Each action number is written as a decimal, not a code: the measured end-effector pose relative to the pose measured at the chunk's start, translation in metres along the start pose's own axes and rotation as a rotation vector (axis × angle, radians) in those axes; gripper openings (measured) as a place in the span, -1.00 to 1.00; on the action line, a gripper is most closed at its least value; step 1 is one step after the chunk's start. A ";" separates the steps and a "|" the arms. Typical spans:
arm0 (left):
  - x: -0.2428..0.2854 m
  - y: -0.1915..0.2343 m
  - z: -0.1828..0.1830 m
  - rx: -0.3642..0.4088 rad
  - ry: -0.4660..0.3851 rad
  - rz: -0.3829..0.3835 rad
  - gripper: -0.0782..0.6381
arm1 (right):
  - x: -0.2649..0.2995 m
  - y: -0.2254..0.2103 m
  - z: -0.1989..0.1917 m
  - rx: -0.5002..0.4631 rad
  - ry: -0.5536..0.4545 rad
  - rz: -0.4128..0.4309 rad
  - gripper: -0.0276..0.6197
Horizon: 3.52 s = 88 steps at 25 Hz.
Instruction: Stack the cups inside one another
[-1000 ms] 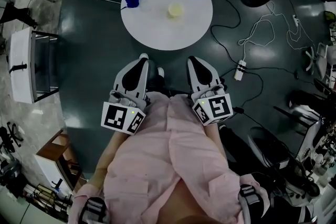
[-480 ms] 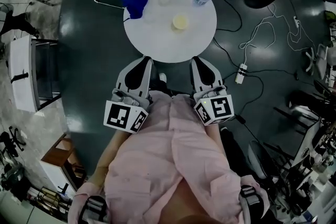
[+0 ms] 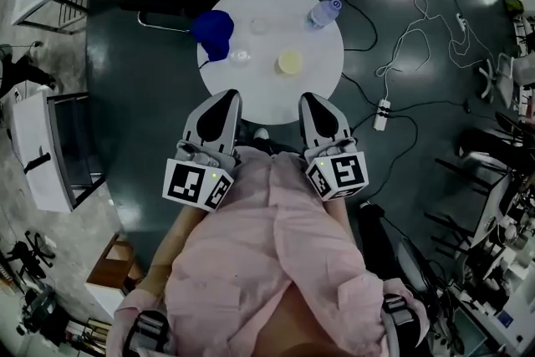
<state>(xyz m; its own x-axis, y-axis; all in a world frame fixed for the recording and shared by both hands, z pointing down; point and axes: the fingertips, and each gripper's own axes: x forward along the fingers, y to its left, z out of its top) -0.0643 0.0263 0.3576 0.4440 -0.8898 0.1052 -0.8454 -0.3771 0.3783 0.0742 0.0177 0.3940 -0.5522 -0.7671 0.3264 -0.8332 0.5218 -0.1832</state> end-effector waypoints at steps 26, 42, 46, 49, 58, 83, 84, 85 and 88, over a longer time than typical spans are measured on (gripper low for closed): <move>0.027 0.048 0.019 0.013 0.037 -0.093 -0.73 | 0.052 0.009 0.005 0.049 0.028 -0.083 -0.82; 0.045 0.042 0.025 0.074 0.040 -0.138 -0.73 | 0.052 -0.003 0.019 0.055 -0.033 -0.121 -0.82; 0.045 0.038 0.024 0.081 0.046 -0.145 -0.73 | 0.048 -0.005 0.019 0.067 -0.039 -0.127 -0.82; 0.045 0.039 0.022 0.083 0.048 -0.147 -0.73 | 0.049 -0.006 0.016 0.075 -0.041 -0.129 -0.82; 0.047 0.036 0.021 0.082 0.053 -0.155 -0.73 | 0.049 -0.006 0.016 0.078 -0.037 -0.125 -0.82; 0.052 0.031 0.018 0.092 0.064 -0.166 -0.73 | 0.042 -0.028 0.010 0.123 -0.034 -0.201 -0.81; 0.051 0.031 0.018 0.094 0.064 -0.166 -0.73 | 0.041 -0.029 0.010 0.126 -0.033 -0.202 -0.81; 0.051 0.030 0.018 0.095 0.065 -0.166 -0.73 | 0.041 -0.030 0.009 0.127 -0.032 -0.203 -0.81; 0.052 0.030 0.018 0.096 0.065 -0.164 -0.73 | 0.043 -0.033 0.008 0.127 -0.021 -0.204 -0.81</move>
<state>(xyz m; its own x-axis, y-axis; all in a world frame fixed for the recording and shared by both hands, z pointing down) -0.0724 -0.0358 0.3579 0.5934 -0.7974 0.1098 -0.7834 -0.5407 0.3065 0.0776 -0.0352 0.4070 -0.3711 -0.8603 0.3494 -0.9240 0.3047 -0.2310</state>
